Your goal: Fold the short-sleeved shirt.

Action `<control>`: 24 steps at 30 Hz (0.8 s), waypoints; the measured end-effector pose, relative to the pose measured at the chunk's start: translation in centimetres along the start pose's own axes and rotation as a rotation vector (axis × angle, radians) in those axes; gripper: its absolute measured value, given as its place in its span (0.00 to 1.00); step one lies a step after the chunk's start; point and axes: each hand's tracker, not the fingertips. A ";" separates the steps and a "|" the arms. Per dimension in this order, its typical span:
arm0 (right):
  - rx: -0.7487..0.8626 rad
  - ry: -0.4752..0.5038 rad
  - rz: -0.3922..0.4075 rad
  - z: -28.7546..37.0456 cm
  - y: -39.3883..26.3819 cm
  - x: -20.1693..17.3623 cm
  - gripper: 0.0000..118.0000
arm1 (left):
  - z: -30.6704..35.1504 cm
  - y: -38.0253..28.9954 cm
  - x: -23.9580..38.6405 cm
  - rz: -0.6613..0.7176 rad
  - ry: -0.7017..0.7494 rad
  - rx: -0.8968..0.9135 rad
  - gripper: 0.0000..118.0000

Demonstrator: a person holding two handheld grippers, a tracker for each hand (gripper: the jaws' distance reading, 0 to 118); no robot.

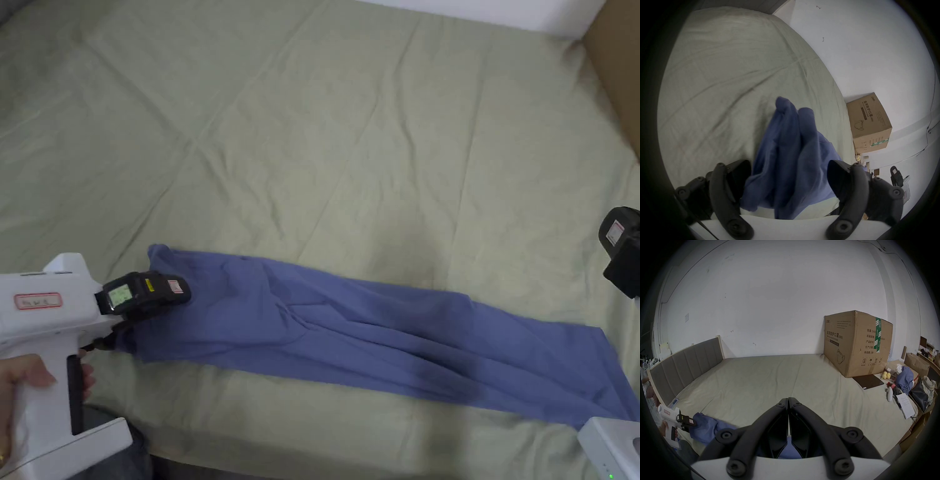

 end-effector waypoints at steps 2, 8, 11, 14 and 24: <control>-0.001 0.003 -0.002 0.0 0.0 0.1 0.00 | -0.8 -0.5 0.7 -0.046 0.065 -0.001 0.64; 0.006 0.049 -0.009 0.5 -0.1 -0.2 0.00 | -1.3 -2.2 3.3 -0.080 0.177 0.058 0.08; 0.001 0.014 0.022 0.7 -0.3 0.2 0.00 | -0.1 -2.7 6.0 -0.187 0.253 0.095 0.08; 0.009 0.025 0.009 1.3 -0.2 0.1 0.00 | 2.2 -4.1 11.5 -0.334 0.317 0.137 0.08; 0.052 0.004 -0.009 3.7 -0.5 0.9 0.00 | 2.7 -9.2 26.1 -0.617 0.139 0.131 0.08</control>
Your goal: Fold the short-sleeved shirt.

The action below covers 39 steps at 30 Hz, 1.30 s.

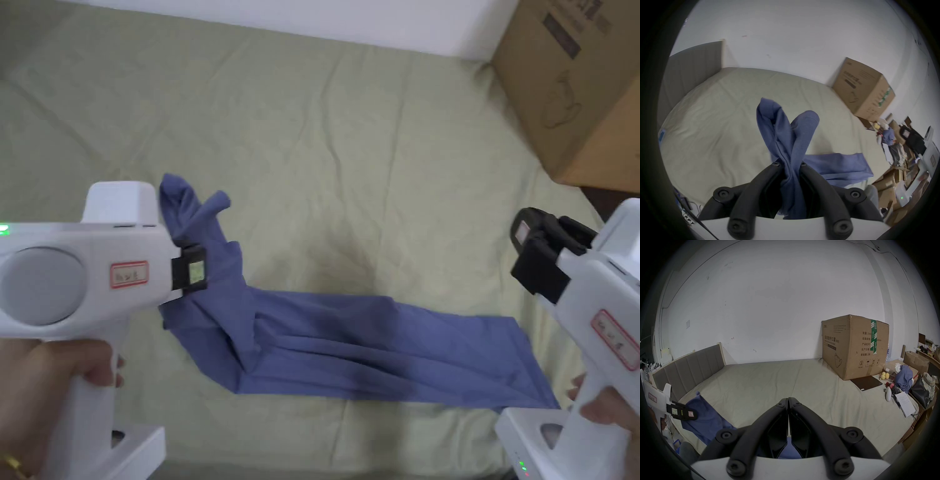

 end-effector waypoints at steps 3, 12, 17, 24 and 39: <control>0.004 -0.011 -0.022 0.9 -0.2 0.8 0.00 | -2.9 -0.3 4.0 -0.063 -0.045 -0.069 0.08; 0.016 -0.089 -0.076 3.2 -1.1 4.4 0.00 | -14.0 -4.9 14.3 -0.126 -0.070 -0.262 0.08; 0.005 -0.127 -0.092 3.8 -1.8 6.3 0.00 | -18.0 -7.9 17.6 -0.148 -0.097 -0.355 0.62; -0.012 -0.148 -0.118 3.8 -2.3 7.1 0.00 | -14.8 -5.7 17.9 -0.127 -0.254 -0.278 0.43; 0.006 -0.114 -0.103 3.9 -1.7 6.0 0.00 | -13.3 -7.5 13.1 -0.165 -0.079 -0.178 0.00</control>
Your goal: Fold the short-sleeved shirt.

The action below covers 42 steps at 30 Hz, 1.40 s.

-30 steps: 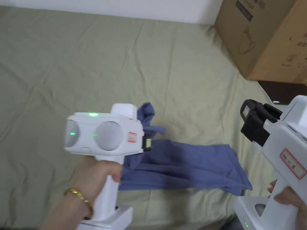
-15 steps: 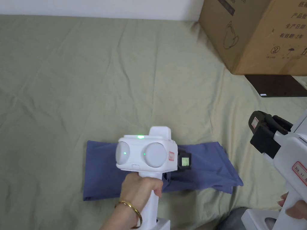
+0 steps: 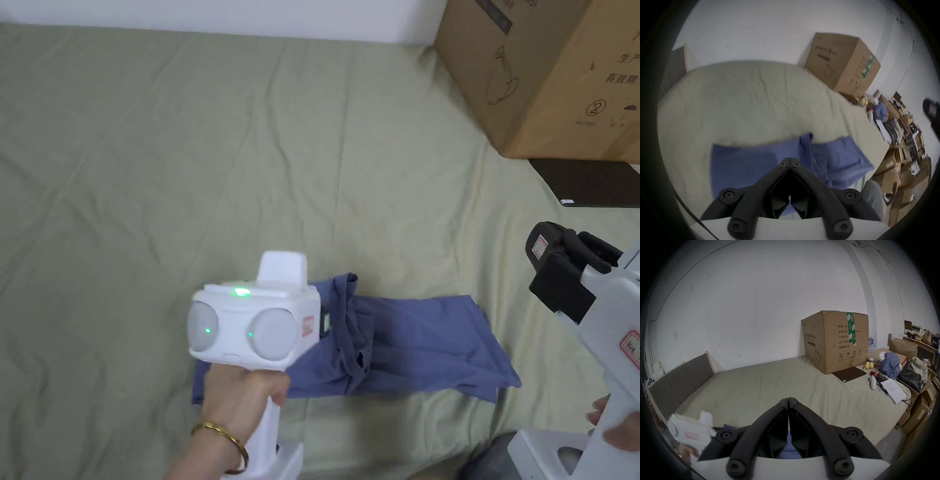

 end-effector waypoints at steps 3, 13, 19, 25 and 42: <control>-0.007 -0.006 0.004 0.3 -0.1 0.3 0.00 | -3.1 -2.7 2.2 -0.072 -0.019 -0.097 0.00; -0.012 -0.040 0.013 1.1 0.3 1.2 0.00 | -0.8 -1.2 3.7 -0.082 -0.260 -0.060 0.02; 0.012 -0.027 0.020 1.2 0.8 0.2 0.00 | 6.1 4.8 -3.5 0.039 -0.290 0.191 1.00; 0.010 -0.007 0.026 0.5 1.1 -0.4 0.00 | 7.7 5.2 -13.1 0.168 -0.261 0.193 1.00; -0.033 -0.015 0.045 -0.7 0.9 -0.8 0.00 | -3.9 -2.0 -20.6 0.564 -0.472 -0.124 0.87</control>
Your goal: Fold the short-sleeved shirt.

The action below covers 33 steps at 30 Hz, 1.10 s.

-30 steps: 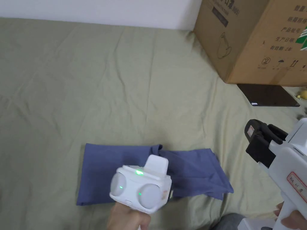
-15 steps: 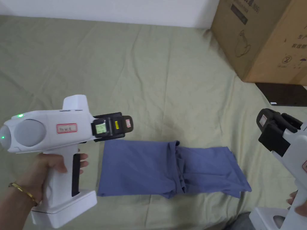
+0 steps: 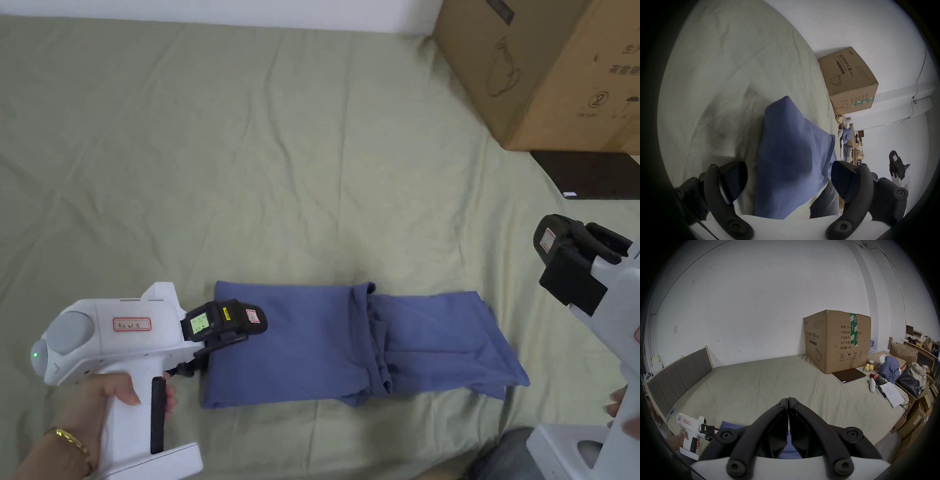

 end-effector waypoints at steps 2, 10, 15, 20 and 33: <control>-0.007 -0.004 -0.002 0.0 0.0 0.2 0.00 | -0.7 0.2 -0.4 0.003 -0.034 0.015 0.54; -0.014 -0.013 -0.001 -0.2 0.0 0.5 0.00 | -0.5 0.2 3.2 0.049 0.148 0.014 0.14; -0.007 0.003 -0.001 -0.5 0.3 0.2 0.00 | 3.7 0.0 5.8 0.024 0.233 0.069 0.12; 0.005 0.037 0.000 -0.6 0.4 -0.6 0.00 | 11.0 1.8 4.3 -0.082 0.450 0.111 0.12; 0.031 0.109 -0.015 -0.8 0.5 -2.1 0.00 | 18.0 0.1 12.4 -0.347 0.819 0.252 0.12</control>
